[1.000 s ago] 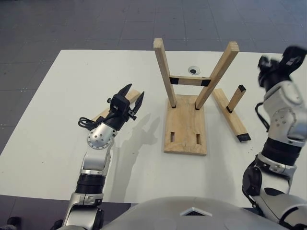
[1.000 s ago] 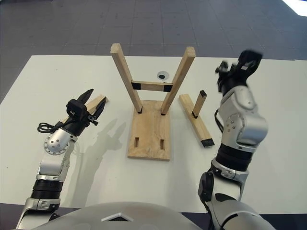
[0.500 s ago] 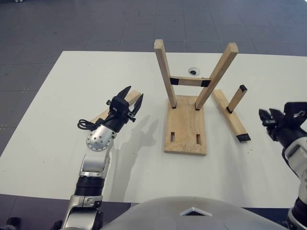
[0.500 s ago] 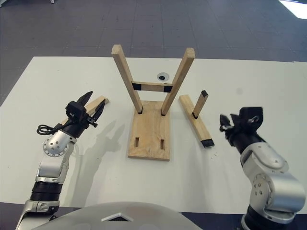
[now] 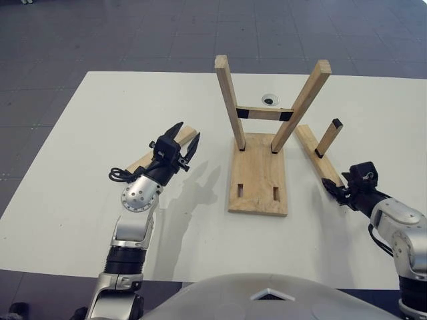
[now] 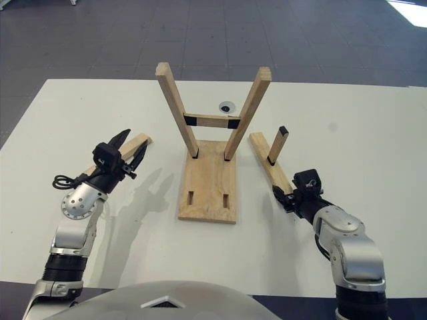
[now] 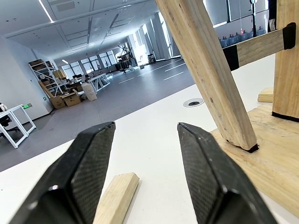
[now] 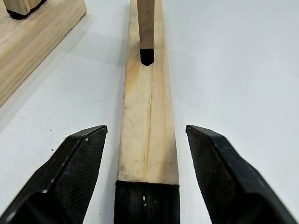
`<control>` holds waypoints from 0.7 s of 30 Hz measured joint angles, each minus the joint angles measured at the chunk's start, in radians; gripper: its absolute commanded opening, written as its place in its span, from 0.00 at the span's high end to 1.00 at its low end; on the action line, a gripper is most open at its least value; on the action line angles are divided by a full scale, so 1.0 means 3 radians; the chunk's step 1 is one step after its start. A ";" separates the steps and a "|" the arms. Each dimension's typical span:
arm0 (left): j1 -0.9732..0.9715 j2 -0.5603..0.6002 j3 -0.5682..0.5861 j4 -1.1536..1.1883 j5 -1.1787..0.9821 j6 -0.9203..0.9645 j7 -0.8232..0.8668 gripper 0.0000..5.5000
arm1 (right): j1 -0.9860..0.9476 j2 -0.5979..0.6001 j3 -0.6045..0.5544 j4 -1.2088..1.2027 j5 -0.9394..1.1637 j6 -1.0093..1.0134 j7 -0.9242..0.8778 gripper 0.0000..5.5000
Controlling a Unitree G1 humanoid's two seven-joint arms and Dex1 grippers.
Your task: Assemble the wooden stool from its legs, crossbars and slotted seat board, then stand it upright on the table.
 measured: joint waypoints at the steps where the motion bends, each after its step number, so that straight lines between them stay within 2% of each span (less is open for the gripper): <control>1: -0.0002 -0.0001 0.0000 0.0000 0.0000 0.0000 0.0000 0.56 | -0.0022 -0.0001 0.0022 0.0046 -0.0008 -0.0006 0.0013 0.43; 2: -0.0008 -0.0001 -0.0001 0.0000 0.0000 0.0001 0.0000 0.56 | -0.0052 -0.0003 0.0054 0.0126 -0.0022 -0.0019 0.0032 0.43; 8: -0.0062 -0.0002 -0.0001 0.0004 -0.0001 0.0001 0.0000 0.56 | -0.0163 0.0022 0.0104 0.0287 -0.0104 -0.0069 0.0025 0.63; 12: -0.0069 -0.0001 0.0003 0.0012 -0.0008 0.0001 -0.0001 0.56 | -0.0203 0.0124 -0.0031 0.0207 -0.0113 -0.0317 -0.0066 0.63; 15: -0.0195 0.0000 0.0074 0.0030 -0.0053 0.0004 0.0000 0.56 | -0.0579 0.0231 -0.0384 0.0062 -0.0013 -0.0649 -0.0223 0.63; 19: -0.0655 -0.0102 0.0504 0.0014 -0.0938 0.0732 0.0061 0.56 | -0.1218 0.0348 -0.0743 -0.0205 0.0474 -0.0661 -0.0329 0.63; 21: -0.0871 -0.0127 0.0770 0.0012 -0.1805 0.1410 0.0046 0.56 | -0.1474 0.0397 -0.0825 -0.0314 0.0917 -0.0540 -0.0359 0.63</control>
